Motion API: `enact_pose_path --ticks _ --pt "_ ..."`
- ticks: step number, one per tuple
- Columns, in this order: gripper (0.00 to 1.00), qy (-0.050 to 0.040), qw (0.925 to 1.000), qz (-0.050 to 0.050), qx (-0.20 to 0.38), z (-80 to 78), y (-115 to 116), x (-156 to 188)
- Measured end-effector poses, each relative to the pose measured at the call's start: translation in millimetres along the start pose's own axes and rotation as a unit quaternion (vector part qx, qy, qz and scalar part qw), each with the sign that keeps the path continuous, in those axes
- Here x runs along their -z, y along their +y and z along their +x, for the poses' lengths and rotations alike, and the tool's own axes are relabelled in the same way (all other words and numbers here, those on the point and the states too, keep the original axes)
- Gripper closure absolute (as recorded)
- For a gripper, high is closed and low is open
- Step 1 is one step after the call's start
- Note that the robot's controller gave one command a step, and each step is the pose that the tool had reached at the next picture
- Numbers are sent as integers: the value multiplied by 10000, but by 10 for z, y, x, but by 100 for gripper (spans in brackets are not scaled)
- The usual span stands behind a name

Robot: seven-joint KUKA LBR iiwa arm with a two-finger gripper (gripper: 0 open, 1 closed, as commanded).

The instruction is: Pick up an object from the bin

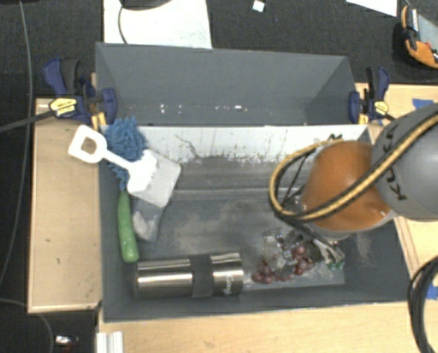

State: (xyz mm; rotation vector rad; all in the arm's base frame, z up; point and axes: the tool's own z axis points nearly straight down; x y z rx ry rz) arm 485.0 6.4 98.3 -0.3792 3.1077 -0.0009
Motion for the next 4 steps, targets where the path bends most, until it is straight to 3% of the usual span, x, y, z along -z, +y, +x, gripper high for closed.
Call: enact_pose_path --ticks 2,3,4 --pt "100 43 9998 -15 170 -31 -118 136" --pt "100 56 9972 -17 742 177 -646 61" --pt "100 -37 9981 -10 616 13 -471 480"
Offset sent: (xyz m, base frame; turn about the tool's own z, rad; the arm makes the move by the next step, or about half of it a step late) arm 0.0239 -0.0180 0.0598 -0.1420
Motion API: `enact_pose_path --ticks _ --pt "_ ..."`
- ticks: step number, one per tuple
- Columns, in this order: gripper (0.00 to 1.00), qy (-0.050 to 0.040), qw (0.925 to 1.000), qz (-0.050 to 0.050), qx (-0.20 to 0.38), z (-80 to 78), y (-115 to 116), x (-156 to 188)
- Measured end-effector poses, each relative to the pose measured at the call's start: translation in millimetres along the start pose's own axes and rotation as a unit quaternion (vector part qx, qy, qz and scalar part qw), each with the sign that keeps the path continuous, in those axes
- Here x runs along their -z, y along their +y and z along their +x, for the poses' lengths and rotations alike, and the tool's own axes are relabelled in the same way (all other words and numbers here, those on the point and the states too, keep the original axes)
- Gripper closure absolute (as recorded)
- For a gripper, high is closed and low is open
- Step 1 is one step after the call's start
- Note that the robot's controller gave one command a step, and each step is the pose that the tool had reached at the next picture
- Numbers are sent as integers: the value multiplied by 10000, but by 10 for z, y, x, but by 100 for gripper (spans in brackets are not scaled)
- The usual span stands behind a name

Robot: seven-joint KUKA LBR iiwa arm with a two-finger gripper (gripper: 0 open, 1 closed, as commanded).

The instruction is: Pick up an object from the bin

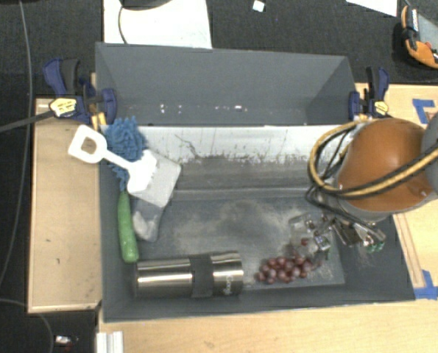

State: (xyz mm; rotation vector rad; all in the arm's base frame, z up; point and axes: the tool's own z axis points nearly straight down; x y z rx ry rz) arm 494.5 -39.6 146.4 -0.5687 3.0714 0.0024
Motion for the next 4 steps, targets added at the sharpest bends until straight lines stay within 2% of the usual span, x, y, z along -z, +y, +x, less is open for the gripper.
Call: enact_pose_path --ticks 1,2,3,4 --pt "100 0 10000 0 -4 0 0 0" --pt "100 -5 10000 -5 43 11 160 77" --pt "100 -12 10000 3 37 -21 78 30" --pt "100 -14 10000 -1 32 -22 91 114"
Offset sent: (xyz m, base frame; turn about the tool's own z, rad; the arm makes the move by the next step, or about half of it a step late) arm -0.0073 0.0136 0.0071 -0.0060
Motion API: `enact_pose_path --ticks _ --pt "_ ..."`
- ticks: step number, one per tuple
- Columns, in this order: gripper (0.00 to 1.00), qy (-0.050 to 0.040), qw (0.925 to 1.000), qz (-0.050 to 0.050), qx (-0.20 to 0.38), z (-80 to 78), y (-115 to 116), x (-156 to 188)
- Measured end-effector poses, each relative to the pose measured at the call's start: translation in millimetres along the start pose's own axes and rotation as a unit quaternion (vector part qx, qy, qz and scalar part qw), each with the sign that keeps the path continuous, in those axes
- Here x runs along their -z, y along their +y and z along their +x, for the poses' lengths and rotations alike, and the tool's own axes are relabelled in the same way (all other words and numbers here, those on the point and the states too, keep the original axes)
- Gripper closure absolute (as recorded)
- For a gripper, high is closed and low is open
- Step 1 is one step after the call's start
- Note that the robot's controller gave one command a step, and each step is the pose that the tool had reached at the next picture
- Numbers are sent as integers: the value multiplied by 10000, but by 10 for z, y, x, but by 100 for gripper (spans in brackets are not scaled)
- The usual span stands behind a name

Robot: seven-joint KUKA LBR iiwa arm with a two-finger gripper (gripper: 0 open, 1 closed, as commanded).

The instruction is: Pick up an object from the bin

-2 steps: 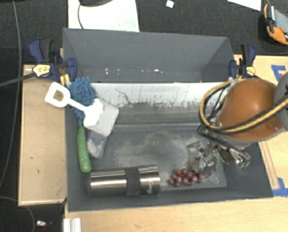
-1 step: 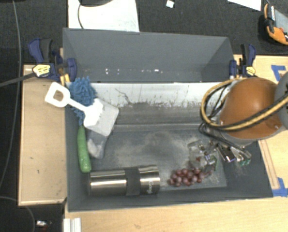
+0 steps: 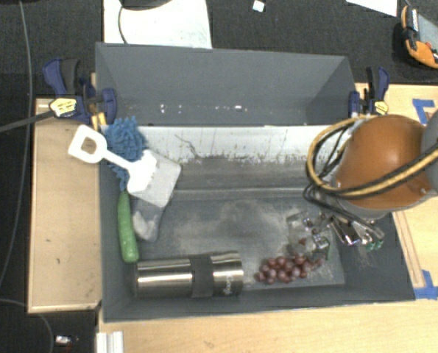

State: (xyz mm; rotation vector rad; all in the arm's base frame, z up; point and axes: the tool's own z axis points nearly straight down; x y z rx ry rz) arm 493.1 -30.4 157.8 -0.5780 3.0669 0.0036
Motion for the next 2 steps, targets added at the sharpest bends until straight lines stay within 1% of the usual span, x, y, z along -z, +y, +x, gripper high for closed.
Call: enact_pose_path --ticks 1,2 --pt "100 -16 9833 7 1820 -51 -402 -179" --pt "0 -33 9999 5 122 40 -70 53"
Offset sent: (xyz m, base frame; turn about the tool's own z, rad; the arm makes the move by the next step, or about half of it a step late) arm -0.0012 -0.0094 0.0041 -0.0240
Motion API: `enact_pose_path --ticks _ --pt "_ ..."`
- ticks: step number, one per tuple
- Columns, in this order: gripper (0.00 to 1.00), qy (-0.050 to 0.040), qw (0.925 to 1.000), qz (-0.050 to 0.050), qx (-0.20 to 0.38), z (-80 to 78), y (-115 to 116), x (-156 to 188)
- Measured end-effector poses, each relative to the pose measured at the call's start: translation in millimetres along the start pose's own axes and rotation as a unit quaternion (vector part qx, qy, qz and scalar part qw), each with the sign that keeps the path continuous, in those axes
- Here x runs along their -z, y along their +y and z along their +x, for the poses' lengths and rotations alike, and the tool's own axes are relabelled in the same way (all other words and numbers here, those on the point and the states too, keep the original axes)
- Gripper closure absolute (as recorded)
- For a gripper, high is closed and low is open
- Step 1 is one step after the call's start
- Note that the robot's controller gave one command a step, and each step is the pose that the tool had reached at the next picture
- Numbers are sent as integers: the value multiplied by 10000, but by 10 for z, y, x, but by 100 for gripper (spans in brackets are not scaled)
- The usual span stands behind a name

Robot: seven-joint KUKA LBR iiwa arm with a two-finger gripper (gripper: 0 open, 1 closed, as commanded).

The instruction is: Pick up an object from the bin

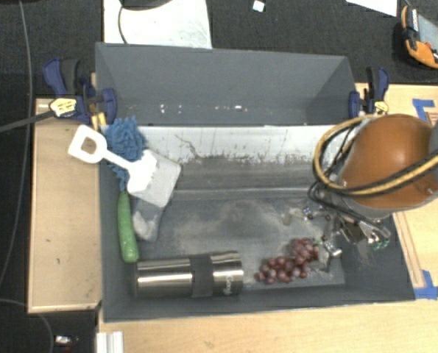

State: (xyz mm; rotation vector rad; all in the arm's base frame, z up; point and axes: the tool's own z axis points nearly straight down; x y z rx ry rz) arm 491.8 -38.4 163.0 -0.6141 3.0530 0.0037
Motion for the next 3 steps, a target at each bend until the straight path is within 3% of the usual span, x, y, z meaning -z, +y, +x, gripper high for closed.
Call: enact_pose_path --ticks 1,2,3 --pt "0 -2 10000 0 -9 -2 -13 -8" --pt "0 19 9986 -21 522 91 92 -843" --pt "100 -48 9980 23 629 10 307 -784"
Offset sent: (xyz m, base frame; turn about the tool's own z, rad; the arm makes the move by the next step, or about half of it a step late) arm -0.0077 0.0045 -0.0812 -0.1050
